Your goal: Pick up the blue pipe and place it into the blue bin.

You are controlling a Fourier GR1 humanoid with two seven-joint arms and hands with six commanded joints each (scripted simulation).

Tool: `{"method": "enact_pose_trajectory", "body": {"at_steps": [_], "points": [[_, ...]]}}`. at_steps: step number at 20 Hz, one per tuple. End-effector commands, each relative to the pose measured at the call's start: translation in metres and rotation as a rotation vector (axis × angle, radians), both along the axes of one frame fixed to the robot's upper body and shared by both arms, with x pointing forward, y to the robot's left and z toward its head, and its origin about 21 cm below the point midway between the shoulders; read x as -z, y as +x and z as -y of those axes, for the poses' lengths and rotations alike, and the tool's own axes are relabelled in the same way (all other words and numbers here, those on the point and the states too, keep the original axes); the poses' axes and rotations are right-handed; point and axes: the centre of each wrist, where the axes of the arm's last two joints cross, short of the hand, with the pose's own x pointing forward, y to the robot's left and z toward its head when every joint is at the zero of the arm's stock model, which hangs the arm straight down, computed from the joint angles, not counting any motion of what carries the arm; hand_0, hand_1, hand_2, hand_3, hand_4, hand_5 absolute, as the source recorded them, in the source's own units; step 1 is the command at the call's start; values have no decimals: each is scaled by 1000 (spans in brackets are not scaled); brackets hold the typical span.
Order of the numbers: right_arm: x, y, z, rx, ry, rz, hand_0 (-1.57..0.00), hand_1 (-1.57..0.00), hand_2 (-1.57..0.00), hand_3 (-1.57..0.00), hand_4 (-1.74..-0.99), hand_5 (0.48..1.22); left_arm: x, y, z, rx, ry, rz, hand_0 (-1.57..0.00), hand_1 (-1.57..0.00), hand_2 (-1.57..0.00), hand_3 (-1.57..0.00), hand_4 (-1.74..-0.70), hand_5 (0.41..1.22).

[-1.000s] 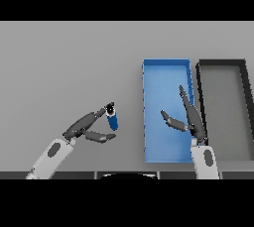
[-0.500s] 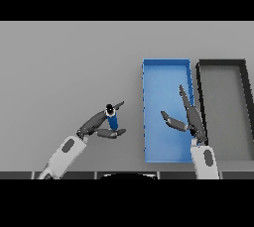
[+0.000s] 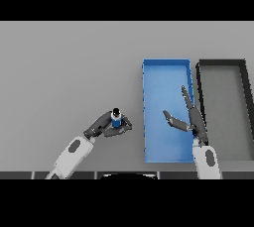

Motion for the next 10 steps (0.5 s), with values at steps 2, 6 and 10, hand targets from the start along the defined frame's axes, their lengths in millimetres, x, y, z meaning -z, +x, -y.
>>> {"method": "enact_pose_trajectory", "body": {"at_steps": [2, 6, 10], "points": [[0, 2, -7, -3, 6, 7, 1, 1, 1, 1, -1176, 560, -2, 0, 2, 0, 33, 13, -1269, -1327, -1363, -1320, -1586, 1129], [-2, 2, -5, -9, 5, 8, 1, 1, 1, 1, -1171, 558, -2, -6, 6, 1, 14, 72, -1447, -1471, -1486, -1468, -1512, 1183], [-2, 4, -7, 3, -8, -4, 1, 1, 1, 1, -1154, 550, -25, -4, 17, 13, -104, 151, -1520, -1530, -1536, -1529, -1485, 1206]]}}
